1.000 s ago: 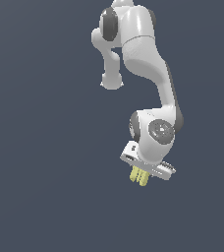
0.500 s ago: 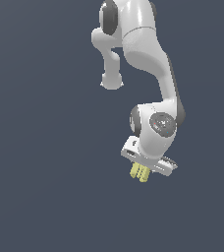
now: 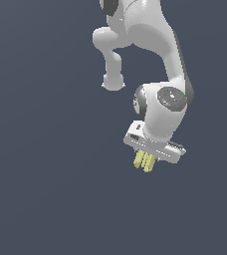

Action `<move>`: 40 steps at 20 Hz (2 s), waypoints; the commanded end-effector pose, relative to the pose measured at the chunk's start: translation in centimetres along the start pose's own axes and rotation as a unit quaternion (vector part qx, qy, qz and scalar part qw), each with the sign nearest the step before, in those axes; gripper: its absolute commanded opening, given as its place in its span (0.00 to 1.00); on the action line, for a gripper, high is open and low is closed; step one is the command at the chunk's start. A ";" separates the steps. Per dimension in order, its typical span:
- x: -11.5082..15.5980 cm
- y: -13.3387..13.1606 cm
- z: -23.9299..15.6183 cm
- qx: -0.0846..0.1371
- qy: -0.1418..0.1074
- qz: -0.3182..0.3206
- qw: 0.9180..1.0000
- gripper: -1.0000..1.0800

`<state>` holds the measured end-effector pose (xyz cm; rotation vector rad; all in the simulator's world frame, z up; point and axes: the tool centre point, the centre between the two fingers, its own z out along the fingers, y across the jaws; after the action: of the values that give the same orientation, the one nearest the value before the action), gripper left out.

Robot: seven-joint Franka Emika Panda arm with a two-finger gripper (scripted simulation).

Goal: Pick up the object and move it to a goal position.

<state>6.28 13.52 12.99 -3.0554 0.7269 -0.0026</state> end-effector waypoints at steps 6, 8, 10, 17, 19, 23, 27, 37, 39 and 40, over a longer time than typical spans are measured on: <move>-3.0 1.1 -6.8 0.000 0.000 0.000 1.000 0.00; -3.9 1.4 -8.7 0.000 0.000 0.000 1.000 0.00; -4.8 1.7 -10.7 0.000 0.000 0.000 1.000 0.00; -8.1 2.9 -18.3 0.000 0.000 0.000 1.000 0.00; -9.0 3.2 -20.5 0.000 0.000 0.000 1.000 0.00; -10.9 3.9 -24.9 -0.001 0.000 0.000 1.000 0.00; -12.6 4.5 -29.1 -0.001 0.000 0.000 1.000 0.00; -15.5 5.2 -36.4 -0.001 0.000 0.000 1.000 0.00; -15.8 5.3 -37.2 -0.001 -0.001 0.000 1.000 0.00; -15.9 5.3 -37.5 -0.001 -0.001 0.000 1.000 0.00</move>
<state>-10.14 15.85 49.89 -3.0561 0.7268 -0.0023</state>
